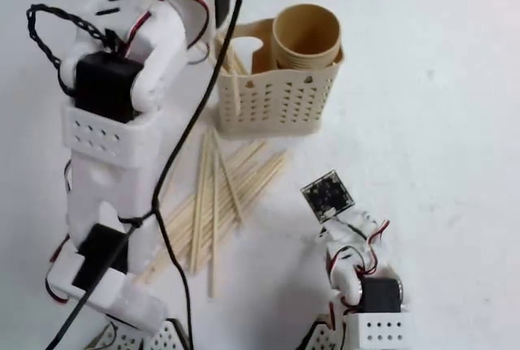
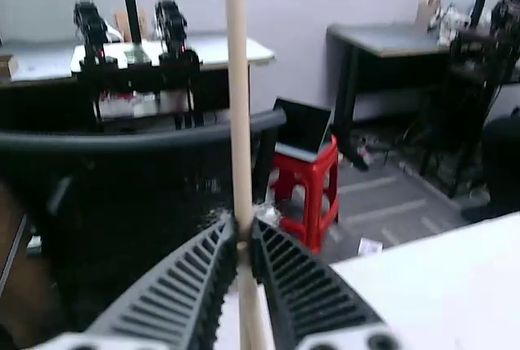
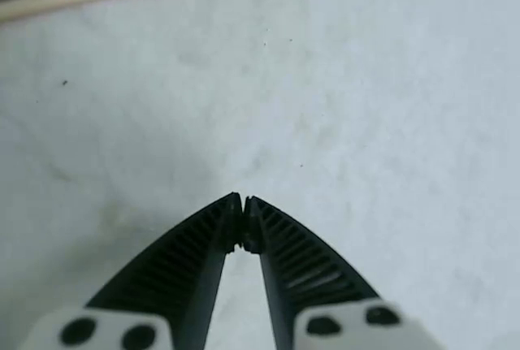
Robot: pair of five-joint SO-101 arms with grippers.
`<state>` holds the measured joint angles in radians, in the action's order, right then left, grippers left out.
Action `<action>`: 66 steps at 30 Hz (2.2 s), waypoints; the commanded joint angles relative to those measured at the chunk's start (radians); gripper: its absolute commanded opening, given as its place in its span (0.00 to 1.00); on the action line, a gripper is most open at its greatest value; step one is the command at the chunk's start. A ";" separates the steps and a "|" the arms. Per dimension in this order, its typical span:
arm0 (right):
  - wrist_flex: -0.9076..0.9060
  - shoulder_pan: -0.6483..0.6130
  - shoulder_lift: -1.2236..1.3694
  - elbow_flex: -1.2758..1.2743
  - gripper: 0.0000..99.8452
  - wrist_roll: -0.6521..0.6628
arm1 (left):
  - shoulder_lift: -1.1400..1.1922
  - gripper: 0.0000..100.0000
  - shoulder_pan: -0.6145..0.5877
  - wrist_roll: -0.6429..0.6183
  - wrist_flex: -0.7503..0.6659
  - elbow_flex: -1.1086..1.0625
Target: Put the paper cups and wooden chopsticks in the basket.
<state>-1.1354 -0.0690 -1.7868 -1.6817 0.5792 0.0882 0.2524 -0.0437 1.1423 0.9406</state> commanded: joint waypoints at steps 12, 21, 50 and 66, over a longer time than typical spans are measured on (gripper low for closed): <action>-0.007 -0.041 0.002 -0.009 0.02 0.009 | 0.079 0.02 -0.004 -0.046 -0.374 0.008; -0.007 -0.042 0.002 -0.009 0.02 0.009 | 0.219 0.02 -0.031 -0.046 -0.377 0.018; -0.007 -0.041 -0.001 -0.009 0.02 0.009 | 0.236 0.02 -0.024 -0.048 -0.249 -0.350; -0.007 -0.042 -0.002 -0.009 0.02 0.009 | -0.174 0.02 -0.022 -0.046 -0.615 -0.961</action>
<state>-1.1354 -0.1043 -1.7868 -1.6817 0.5792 0.0959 0.2325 -0.0882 0.6299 0.1074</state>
